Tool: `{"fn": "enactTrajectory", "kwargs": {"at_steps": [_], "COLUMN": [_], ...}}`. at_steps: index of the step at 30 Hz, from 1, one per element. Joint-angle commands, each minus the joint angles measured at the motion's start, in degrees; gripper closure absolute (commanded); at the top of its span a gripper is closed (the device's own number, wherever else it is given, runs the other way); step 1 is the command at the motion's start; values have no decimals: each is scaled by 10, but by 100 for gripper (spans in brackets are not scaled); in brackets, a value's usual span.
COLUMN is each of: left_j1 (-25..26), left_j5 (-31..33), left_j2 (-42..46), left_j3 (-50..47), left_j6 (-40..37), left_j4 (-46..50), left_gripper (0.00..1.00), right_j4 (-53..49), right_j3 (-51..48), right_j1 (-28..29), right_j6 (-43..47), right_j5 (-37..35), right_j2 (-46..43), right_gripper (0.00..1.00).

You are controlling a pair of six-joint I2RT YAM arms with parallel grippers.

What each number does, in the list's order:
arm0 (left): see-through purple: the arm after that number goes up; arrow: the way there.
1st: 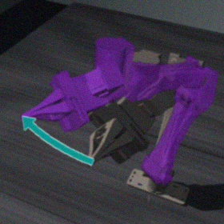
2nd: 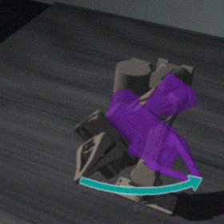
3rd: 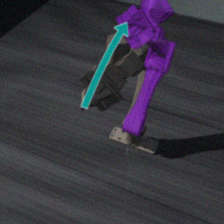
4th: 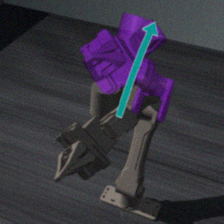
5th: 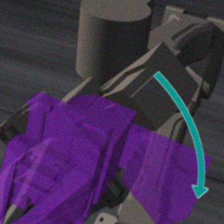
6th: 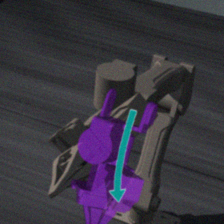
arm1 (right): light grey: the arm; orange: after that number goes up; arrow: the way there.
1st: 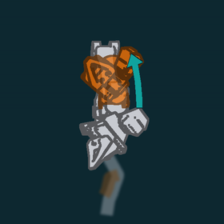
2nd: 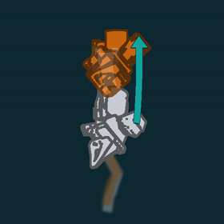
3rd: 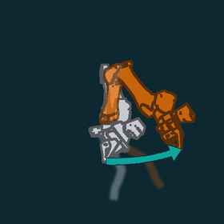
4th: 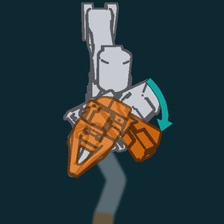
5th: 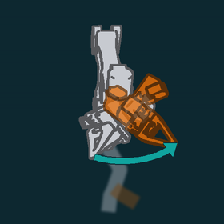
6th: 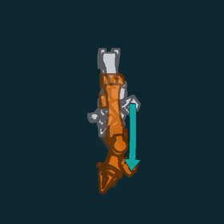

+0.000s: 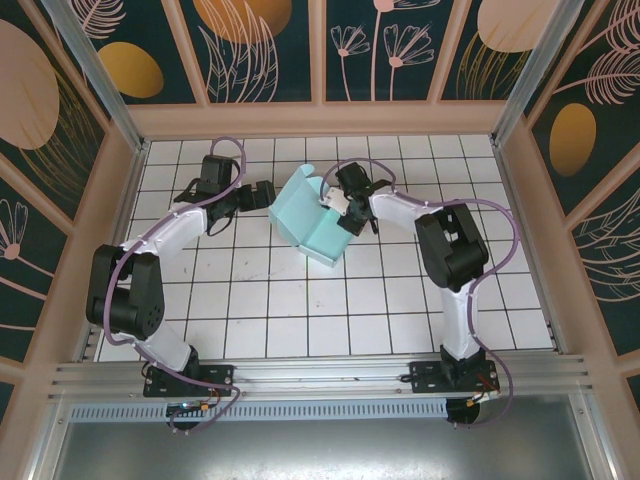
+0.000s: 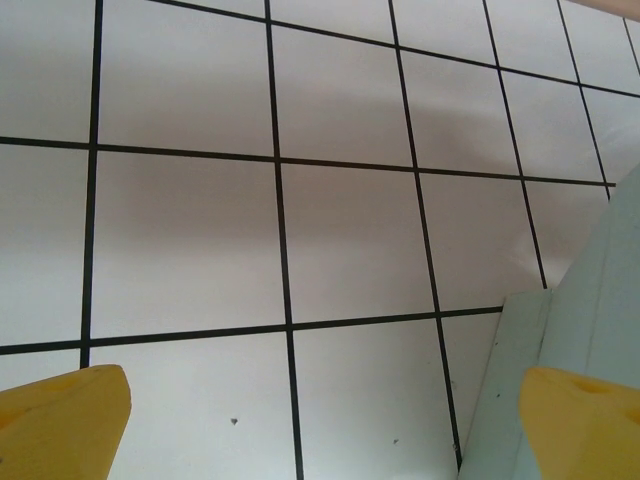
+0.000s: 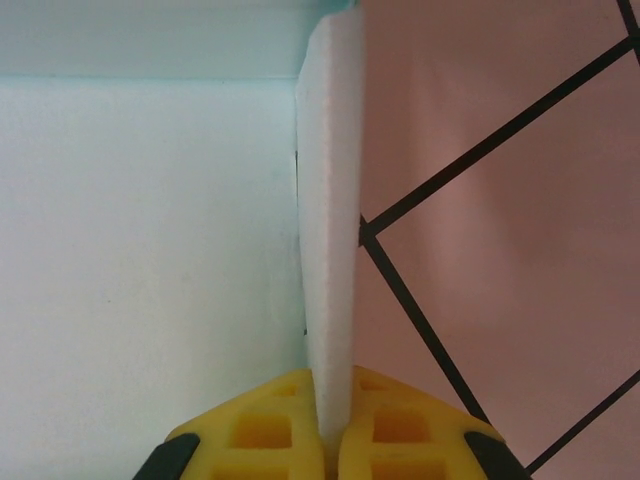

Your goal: Fold the paper box

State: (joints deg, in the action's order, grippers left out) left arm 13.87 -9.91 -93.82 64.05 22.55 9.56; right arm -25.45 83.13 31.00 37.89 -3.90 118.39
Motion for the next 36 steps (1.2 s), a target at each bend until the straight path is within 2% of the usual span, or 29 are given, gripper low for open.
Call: {"fn": "enactTrajectory", "kwargs": {"at_steps": [1, 6, 9, 13, 17, 21, 29, 33, 36], "left_j1": [0, 1, 1, 1, 0, 0, 1, 0, 1], "left_j5": [11, 21, 38, 47, 31, 20, 8, 12, 9], "left_j2": [25, 42, 53, 61, 57, 46, 48, 50, 51], "left_j3": [-9, -21, -33, -41, -35, -26, -24, -29, -31], "left_j6": [-14, -13, -12, -9, -7, -6, 0, -1, 1], "left_j4": [-8, -17, -28, -45, -55, -53, -51, -50, -55], "left_gripper": [2, 2, 2, 1, 1, 1, 1, 2, 1], "right_j4": [-14, -10, -4, -5, -27, -25, 36, 95, 152], "right_j3": [-31, -43, -66, -95, -115, -126, -138, -180, -230], "right_j1": [-13, -31, -45, -35, -13, -6, -11, -22, -48], "right_j6": [-43, -116, -212, -317, -416, -456, -456, -462, -487], "right_j5": [-19, -62, -71, -103, -154, -154, -95, -63, -34], "right_j2": [22, -7, -27, -50, -57, -60, -129, -188, -239], "right_gripper": [100, 100, 100, 100, 100, 87, 48, 38, 37]}}
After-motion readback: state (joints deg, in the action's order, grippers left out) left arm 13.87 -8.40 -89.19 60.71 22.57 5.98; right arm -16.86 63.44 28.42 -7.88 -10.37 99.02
